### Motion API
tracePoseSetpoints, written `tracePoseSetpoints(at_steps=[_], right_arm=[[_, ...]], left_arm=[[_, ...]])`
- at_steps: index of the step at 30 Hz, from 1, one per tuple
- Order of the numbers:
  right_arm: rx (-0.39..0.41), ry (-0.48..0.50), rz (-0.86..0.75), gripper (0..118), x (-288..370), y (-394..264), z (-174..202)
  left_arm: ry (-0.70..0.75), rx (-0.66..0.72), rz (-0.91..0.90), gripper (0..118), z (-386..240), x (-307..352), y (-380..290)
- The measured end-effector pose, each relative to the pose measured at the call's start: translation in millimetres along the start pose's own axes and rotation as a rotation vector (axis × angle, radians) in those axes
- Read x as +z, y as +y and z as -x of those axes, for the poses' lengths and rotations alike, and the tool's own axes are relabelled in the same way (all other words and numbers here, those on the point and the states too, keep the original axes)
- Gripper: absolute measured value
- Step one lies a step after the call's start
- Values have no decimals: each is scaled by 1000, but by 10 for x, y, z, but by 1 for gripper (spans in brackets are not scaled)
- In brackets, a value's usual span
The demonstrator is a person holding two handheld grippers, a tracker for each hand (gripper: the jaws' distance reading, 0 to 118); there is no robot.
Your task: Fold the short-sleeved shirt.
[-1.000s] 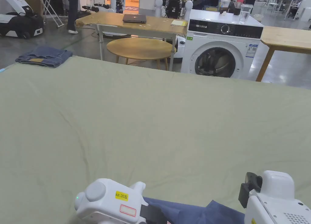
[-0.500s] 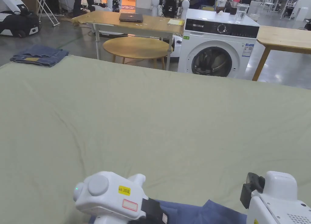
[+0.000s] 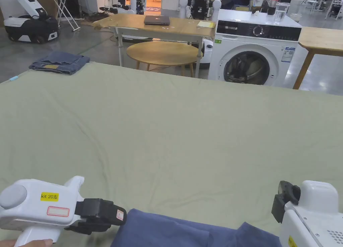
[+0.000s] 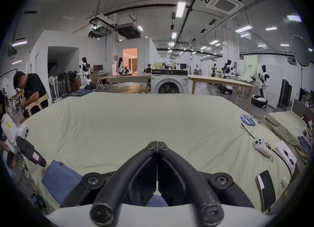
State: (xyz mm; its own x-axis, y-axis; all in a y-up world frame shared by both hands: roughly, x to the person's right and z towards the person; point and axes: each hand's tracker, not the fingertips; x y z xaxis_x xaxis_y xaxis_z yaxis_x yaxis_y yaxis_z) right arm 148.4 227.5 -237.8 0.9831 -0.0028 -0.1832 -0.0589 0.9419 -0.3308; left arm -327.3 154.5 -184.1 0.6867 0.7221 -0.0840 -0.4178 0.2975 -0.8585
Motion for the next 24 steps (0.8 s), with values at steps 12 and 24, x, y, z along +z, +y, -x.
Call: tracePoseSetpoints(at_steps=[12, 24], right_arm=[[-8, -16, 33, 0, -14, -76, -31], [-6, -28, 40, 0, 6, -52, -83]], left_arm=[[-380, 158, 70, 48, 428, -669, -132], [-222, 57, 7, 6, 99, -426, -144]])
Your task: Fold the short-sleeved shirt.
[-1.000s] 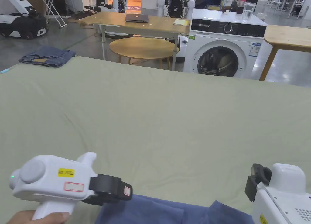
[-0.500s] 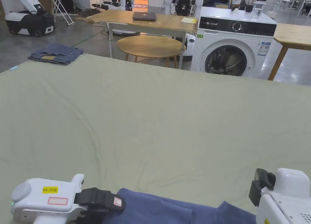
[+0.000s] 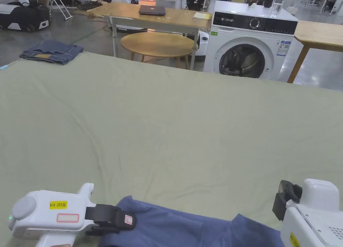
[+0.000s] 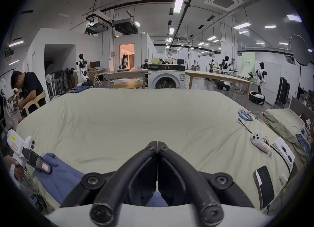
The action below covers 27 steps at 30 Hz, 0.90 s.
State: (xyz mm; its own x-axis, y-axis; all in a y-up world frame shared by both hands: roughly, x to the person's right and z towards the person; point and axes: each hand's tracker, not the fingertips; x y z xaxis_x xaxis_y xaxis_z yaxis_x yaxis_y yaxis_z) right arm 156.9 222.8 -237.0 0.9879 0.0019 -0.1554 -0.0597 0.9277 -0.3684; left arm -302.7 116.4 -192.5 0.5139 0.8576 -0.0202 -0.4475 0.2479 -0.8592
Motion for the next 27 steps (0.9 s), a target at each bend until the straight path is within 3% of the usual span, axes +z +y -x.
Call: tracePoseSetpoints(at_steps=[5, 13, 22, 27], right_arm=[[4, 8, -9, 0, -3, 47, 6], [9, 40, -27, 0, -23, 127, 92], [0, 61, -29, 0, -22, 108, 114], [-4, 57, -27, 0, 2, 80, 64]], left_arm=[[59, -41, -67, 6, -288, 469, 98], [359, -72, -147, 6, -926, 1148, 227], [442, -171, -61, 6, -1637, 736, 242], [419, -213, 9, 6, -1898, 368, 221]])
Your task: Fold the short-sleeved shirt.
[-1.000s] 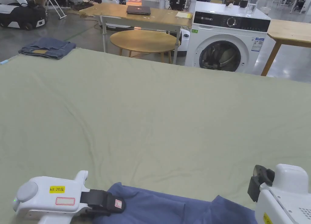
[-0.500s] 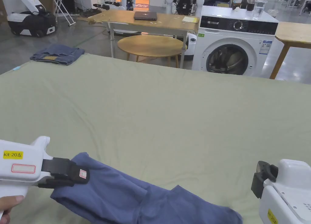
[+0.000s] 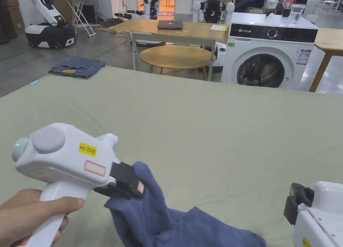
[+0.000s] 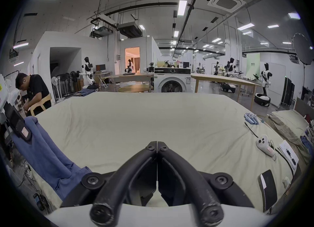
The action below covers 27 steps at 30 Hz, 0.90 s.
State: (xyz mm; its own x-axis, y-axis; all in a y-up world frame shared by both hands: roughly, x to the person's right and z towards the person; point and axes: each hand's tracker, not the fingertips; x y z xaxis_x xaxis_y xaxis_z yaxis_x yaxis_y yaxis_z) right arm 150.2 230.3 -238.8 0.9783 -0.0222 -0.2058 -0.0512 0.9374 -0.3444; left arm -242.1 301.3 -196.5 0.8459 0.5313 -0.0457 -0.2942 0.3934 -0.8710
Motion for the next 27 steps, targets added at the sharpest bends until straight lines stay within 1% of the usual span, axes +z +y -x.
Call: tracePoseSetpoints(at_steps=[7, 9, 14, 17, 21, 22, 23, 24, 25, 26, 27], right_arm=[[-10, -14, 7, 0, 32, -28, -63], [-15, -17, 9, 0, 39, -36, -85], [-22, -29, 19, 0, 69, -68, -136], [-19, -42, 27, 0, 89, -89, -178], [-26, -57, 36, 0, 102, -107, -243], [-27, -61, 37, 0, 100, -110, -246], [-27, -64, 38, 0, 101, -112, -250], [-29, -64, 39, 0, 103, -115, -255], [-30, -64, 40, 0, 106, -116, -257], [-29, -64, 41, 0, 105, -115, -254], [-26, -64, 42, 0, 108, -116, -251]], left_arm=[[-29, -77, 113, 6, -487, -588, -33], [-36, -76, 142, 6, -605, -851, -72], [9, -101, 216, 6, -787, -1569, -217], [35, -96, 225, 6, -848, -1843, -295], [60, -97, 208, 6, -884, -1978, -321], [61, -96, 207, 8, -878, -1990, -312], [59, -93, 207, 13, -860, -1976, -291], [33, -84, 208, 24, -867, -1949, -290], [-24, -71, 213, 32, -862, -1912, -281], [-59, -70, 220, 39, -856, -1850, -268], [-70, -73, 218, 42, -853, -1777, -254]])
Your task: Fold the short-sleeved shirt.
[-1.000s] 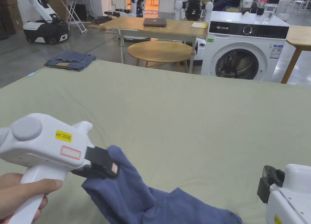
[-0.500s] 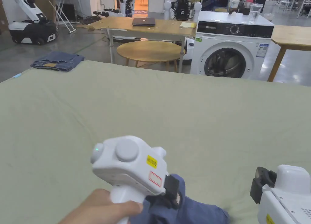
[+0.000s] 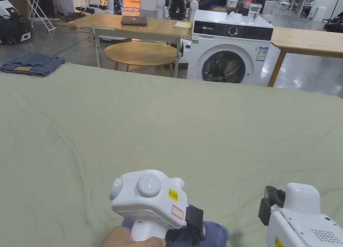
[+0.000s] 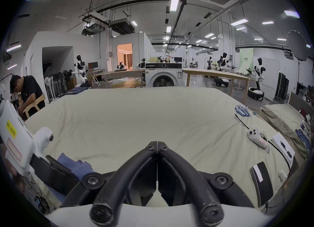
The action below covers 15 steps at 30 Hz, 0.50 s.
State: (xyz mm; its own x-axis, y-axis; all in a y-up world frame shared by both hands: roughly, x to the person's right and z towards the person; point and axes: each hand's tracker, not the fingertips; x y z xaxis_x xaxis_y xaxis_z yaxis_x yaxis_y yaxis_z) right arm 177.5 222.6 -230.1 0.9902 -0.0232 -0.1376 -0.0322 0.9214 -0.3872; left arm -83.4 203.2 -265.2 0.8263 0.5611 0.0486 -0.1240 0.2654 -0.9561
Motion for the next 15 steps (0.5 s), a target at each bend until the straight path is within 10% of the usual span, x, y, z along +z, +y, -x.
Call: tracePoseSetpoints(at_steps=[6, 10, 15], right_arm=[[1, 4, -4, 0, 25, -3, -7], [-3, 1, -3, 0, 36, -19, -28], [-15, -5, 4, 0, 35, -50, -70]], left_arm=[[-193, 4, -68, 42, 38, 527, -16], [-195, -39, -118, 10, 192, 567, -18], [-276, 70, -14, 4, 480, 23, -33]])
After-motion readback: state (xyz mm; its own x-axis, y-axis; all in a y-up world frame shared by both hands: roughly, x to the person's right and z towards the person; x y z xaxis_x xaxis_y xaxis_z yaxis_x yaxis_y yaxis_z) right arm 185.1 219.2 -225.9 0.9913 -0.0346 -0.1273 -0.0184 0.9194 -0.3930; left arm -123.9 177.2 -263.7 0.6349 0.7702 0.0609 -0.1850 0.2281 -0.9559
